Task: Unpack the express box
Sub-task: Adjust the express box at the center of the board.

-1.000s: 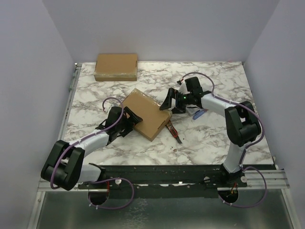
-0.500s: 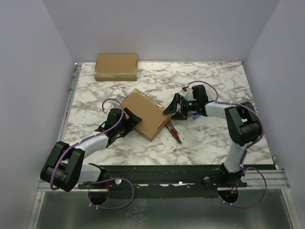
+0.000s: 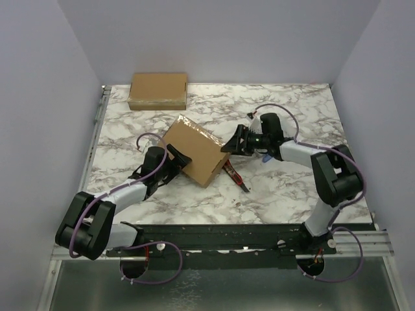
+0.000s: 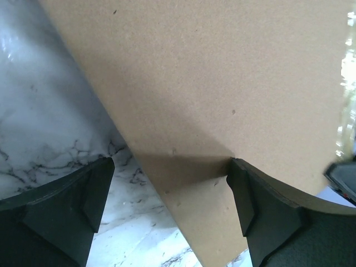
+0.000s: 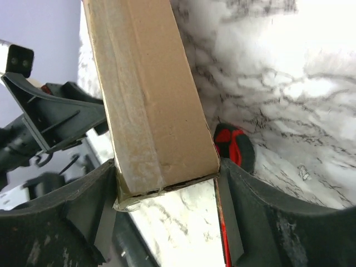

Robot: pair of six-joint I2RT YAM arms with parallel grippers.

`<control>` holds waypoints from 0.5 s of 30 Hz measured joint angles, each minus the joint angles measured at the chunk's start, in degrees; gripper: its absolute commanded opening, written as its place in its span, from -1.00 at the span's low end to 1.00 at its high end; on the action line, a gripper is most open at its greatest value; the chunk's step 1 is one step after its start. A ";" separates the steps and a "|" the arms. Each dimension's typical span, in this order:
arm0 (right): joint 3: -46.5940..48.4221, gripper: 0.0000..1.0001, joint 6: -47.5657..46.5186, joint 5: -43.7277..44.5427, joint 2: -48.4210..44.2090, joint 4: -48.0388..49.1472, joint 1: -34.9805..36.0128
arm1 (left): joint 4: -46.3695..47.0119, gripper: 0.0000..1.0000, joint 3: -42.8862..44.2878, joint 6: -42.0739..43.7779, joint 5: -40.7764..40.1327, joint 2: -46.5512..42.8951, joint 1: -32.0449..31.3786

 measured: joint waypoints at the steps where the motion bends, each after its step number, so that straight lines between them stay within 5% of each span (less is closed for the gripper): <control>1: -0.02 0.32 -1.38 2.49 -2.27 -1.20 0.68 | 0.48 0.87 0.24 0.07 -0.04 0.42 0.07; 11: 0.04 0.21 -15.87 38.47 -22.91 -10.03 20.33 | 0.39 0.98 5.16 2.25 -4.37 4.96 0.72; 15: 0.87 0.42 -18.03 47.84 -22.67 -10.34 26.58 | -2.64 0.97 3.30 2.12 -6.25 2.97 0.55</control>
